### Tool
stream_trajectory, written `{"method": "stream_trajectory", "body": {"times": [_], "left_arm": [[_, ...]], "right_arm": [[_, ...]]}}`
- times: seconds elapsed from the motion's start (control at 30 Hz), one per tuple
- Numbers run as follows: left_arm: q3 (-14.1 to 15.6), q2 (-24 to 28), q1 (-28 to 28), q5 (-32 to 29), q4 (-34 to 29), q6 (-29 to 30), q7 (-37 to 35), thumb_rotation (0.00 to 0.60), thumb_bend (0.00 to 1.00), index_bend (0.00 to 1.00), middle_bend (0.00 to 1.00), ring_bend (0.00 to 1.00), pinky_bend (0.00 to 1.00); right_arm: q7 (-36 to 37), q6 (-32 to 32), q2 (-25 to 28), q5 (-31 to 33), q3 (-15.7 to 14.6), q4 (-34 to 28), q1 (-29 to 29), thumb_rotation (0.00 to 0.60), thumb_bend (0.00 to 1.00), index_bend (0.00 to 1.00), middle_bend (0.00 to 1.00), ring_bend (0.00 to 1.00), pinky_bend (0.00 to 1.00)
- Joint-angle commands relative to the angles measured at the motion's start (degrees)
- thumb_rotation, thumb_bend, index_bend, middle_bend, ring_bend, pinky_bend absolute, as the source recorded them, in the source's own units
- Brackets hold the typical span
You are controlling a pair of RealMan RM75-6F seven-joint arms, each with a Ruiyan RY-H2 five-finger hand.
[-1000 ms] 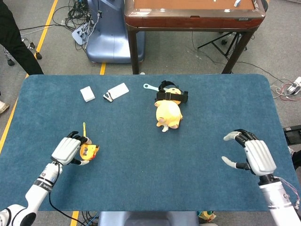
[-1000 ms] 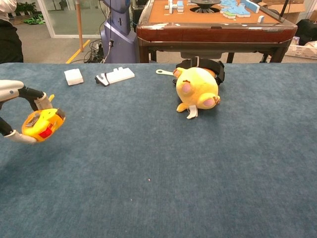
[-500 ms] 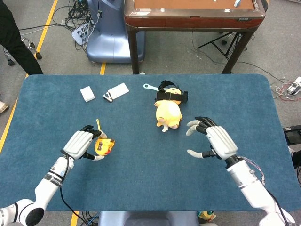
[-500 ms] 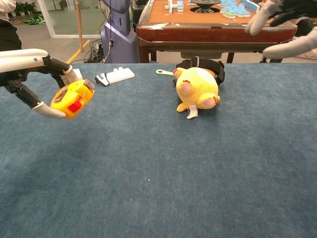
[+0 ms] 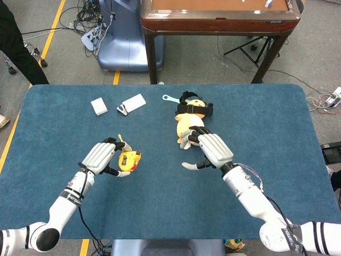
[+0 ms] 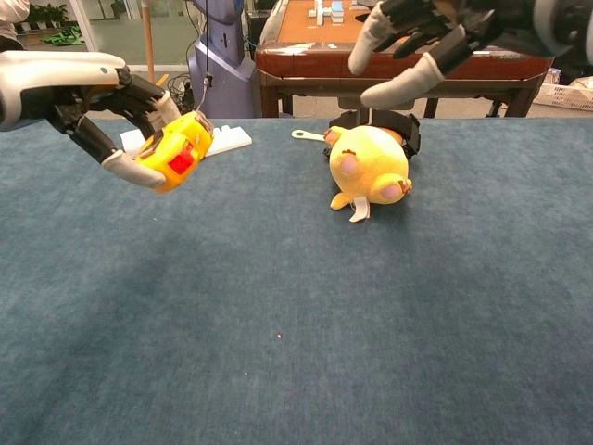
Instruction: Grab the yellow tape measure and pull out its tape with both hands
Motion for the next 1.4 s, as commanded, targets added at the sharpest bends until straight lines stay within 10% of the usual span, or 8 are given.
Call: {"method": "stream_trajectory", "body": {"times": [0.03, 0.6, 1.4], "left_arm": [[-0.6, -0.07, -0.74, -1.52, -0.97, 0.29, 0.01, 0.6, 0.14, 0.49, 0.47, 0.31, 0.13], [0.05, -1.7, -3.05, -4.56, -3.17, 3.62, 2.93, 0.6, 0.15, 0.49, 0.47, 0.31, 0.13], [0.3, -2.33, -4.43, -5.53, -3.23, 4.43, 2.5, 0.6, 0.15, 0.49, 0.47, 0.31, 0.13]], "right_arm": [[-4.27, -0.55, -2.71, 5.7, 0.82, 1.84, 4.53, 0.6, 0.26, 0.44, 0.22, 0.09, 0.07], [-11.22, 1.58, -10.46, 19.31, 2.15, 7.09, 17.38, 0.6, 0.26, 0.46, 0.12, 0.02, 0.01], [-10.18, 2.34, -13.99, 21.72, 1.43, 10.1, 21.38, 0.6, 0.26, 0.47, 0.12, 0.02, 0.01]]}}
